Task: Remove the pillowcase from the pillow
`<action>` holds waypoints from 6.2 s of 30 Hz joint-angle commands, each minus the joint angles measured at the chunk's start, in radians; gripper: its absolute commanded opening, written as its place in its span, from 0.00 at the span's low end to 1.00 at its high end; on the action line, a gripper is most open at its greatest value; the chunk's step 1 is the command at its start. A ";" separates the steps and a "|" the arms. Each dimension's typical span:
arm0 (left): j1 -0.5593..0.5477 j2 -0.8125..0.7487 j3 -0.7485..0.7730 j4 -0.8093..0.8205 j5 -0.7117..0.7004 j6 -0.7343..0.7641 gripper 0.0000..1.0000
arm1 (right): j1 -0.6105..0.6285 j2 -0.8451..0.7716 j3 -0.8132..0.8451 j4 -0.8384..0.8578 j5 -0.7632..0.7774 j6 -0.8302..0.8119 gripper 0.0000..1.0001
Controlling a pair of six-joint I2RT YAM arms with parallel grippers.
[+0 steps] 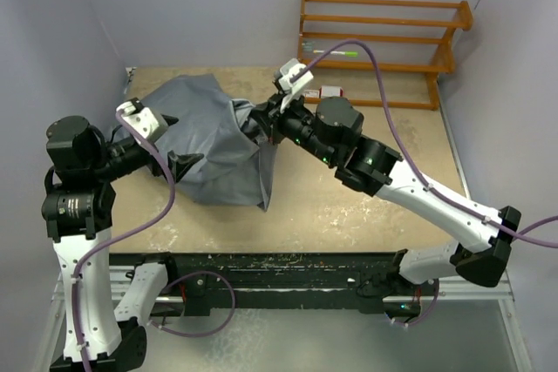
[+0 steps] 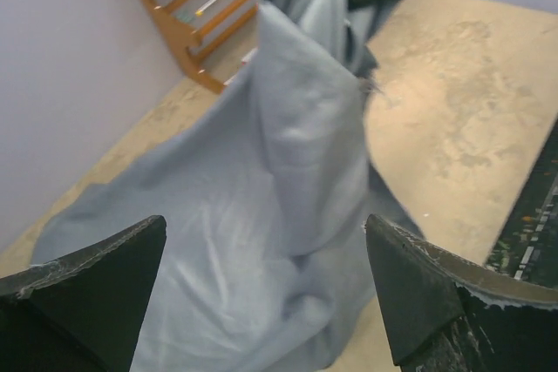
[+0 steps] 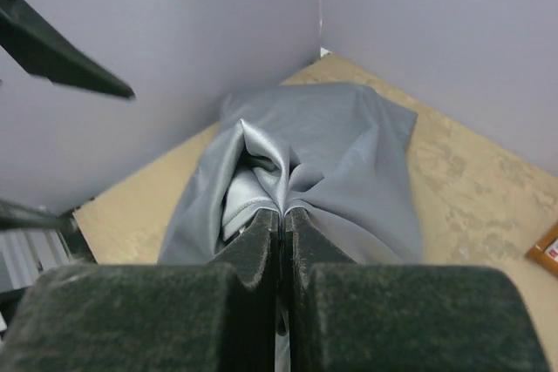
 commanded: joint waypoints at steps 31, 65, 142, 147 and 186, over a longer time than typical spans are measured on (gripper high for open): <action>0.000 -0.046 -0.260 -0.038 -0.218 0.056 0.00 | -0.084 0.014 -0.031 -0.103 0.223 0.191 0.00; -0.294 0.260 -0.217 -0.036 -0.260 0.071 0.00 | 0.166 0.230 -0.525 0.302 0.278 1.107 0.69; -0.297 0.205 0.039 -0.102 -0.426 -0.011 0.00 | -0.020 -0.008 -0.491 0.220 0.205 0.631 0.70; -0.296 0.150 -0.059 -0.088 -0.487 0.051 0.00 | -0.021 0.104 -0.455 0.222 0.150 0.644 0.71; -0.296 0.035 -0.390 0.050 -0.410 0.119 0.97 | -0.102 0.534 -0.174 0.635 -0.144 0.893 0.66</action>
